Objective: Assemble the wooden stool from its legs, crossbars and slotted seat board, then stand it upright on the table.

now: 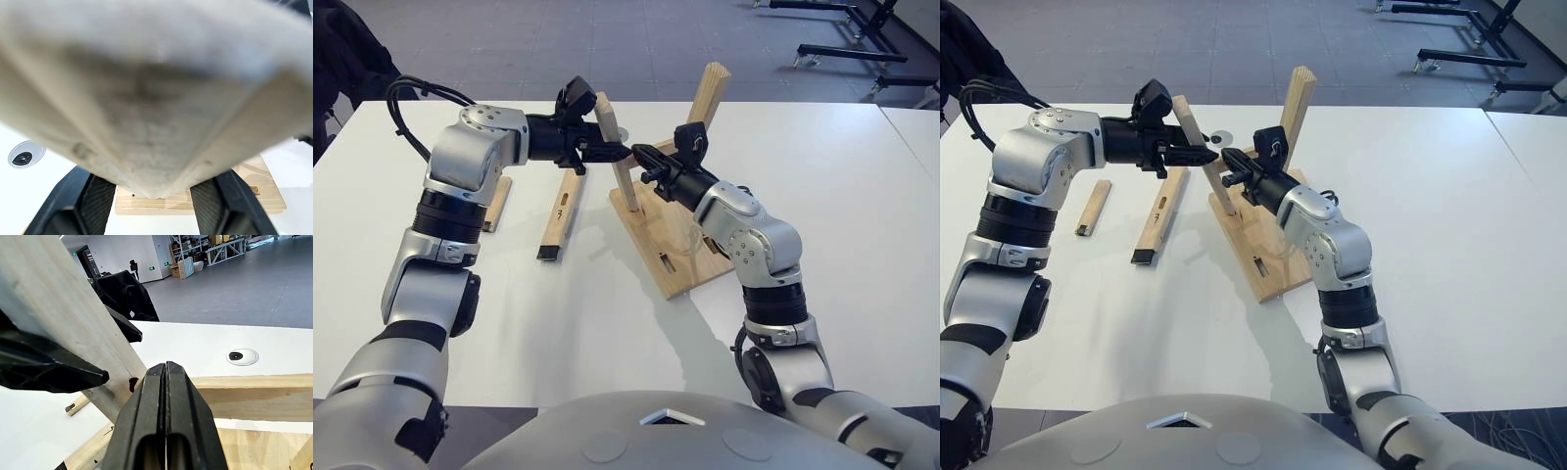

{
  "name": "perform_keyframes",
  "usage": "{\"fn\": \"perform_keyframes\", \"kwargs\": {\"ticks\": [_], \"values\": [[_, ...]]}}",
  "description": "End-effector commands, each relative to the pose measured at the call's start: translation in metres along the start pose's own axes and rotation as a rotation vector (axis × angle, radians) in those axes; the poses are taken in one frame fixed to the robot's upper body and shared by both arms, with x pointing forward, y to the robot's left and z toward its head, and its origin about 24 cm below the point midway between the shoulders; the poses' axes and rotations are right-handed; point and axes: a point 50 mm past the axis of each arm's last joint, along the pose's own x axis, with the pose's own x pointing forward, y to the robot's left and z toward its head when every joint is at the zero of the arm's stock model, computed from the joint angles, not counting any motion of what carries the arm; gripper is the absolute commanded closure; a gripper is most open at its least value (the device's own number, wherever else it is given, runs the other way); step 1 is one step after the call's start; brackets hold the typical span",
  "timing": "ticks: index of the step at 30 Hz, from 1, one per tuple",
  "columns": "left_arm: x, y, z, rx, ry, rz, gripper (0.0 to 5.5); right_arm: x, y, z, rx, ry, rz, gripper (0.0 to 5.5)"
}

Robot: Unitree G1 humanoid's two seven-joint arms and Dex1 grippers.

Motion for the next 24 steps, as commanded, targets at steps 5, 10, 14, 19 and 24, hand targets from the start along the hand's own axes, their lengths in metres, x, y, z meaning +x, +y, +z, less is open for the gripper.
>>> {"fn": "perform_keyframes", "kwargs": {"ticks": [5,10,14,19,24], "values": [[0.005,-0.003,-0.003,-0.01,0.014,-0.022,3.46,-0.005,0.02,0.1,0.007,-0.228,0.1,5.48],[0.004,-0.001,-0.005,-0.009,0.02,-0.022,3.46,-0.022,0.025,0.173,-0.122,-0.403,0.053,5.48],[0.004,-0.002,-0.006,-0.006,0.024,-0.023,3.46,-0.045,-0.011,0.225,-0.235,-0.522,-0.184,5.48],[0.004,-0.003,-0.004,-0.01,0.009,-0.037,3.46,-0.055,-0.073,0.22,-0.268,-0.468,-0.393,5.48],[0.001,-0.002,-0.003,-0.019,-0.01,-0.054,3.46,-0.04,-0.115,0.157,-0.182,-0.289,-0.41,5.48]]}}
